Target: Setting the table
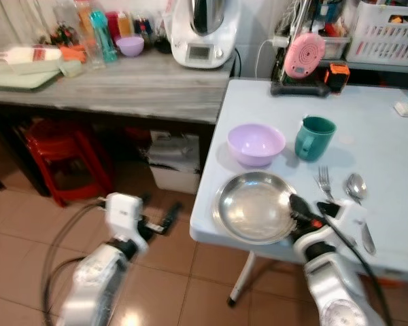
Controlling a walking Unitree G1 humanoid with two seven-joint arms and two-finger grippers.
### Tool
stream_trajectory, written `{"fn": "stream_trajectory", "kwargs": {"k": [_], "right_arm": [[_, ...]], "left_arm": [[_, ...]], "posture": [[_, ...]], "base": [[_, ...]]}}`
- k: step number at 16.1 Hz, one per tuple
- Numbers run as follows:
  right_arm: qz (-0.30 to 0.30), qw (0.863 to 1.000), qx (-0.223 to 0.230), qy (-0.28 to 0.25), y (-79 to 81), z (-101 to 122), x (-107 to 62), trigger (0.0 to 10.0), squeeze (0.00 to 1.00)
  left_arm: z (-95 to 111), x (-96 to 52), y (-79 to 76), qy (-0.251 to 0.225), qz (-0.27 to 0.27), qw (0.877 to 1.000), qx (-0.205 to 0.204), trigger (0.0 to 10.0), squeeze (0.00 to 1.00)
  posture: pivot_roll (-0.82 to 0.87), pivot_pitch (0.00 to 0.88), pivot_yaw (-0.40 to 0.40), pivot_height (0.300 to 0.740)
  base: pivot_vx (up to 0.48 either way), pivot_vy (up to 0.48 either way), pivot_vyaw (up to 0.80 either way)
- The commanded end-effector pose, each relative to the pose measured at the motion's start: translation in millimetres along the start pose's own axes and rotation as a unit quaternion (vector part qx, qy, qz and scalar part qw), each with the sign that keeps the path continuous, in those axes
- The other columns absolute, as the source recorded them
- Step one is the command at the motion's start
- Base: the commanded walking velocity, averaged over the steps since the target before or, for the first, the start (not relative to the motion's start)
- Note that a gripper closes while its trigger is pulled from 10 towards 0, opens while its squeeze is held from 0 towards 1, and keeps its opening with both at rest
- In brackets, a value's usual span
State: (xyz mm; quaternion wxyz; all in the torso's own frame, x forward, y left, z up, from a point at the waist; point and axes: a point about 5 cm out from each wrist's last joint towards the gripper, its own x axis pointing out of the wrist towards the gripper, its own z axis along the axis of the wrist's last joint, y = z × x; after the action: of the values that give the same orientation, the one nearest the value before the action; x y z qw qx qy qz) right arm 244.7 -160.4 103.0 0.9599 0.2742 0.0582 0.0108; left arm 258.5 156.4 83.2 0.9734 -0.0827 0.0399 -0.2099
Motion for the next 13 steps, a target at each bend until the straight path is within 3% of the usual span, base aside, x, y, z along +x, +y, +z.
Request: {"fn": "stream_trajectory", "kwargs": {"k": [1, 10, 13], "right_arm": [[-0.009, 1.000, -0.005, -0.003, -2.2, 1.5, 0.0, 10.0, 0.00], [-0.020, 0.999, -0.016, -0.021, -3.7, 4.5, 1.7, 10.0, 0.00], [-0.023, 0.999, -0.018, -0.026, -4.3, 6.2, 2.3, 10.0, 0.00]], "left_arm": [[2.4, 2.0, -2.3, -0.004, -0.005, 1.000, 0.002, 10.0, 0.00], [-0.3, 2.7, -1.8, -0.001, -0.006, 1.000, 0.002, 10.0, 0.00], [-0.8, 3.4, -0.7, 0.000, -0.005, 1.000, 0.003, 10.0, 0.00]], "posture": [[-0.04, 0.000, 0.054, 0.740], [-0.04, 0.000, 0.057, 0.740], [-0.04, 0.000, 0.059, 0.740]], "base": [[0.000, 0.401, 0.00], [0.000, 0.411, 0.00], [0.000, 0.411, -0.43]]}}
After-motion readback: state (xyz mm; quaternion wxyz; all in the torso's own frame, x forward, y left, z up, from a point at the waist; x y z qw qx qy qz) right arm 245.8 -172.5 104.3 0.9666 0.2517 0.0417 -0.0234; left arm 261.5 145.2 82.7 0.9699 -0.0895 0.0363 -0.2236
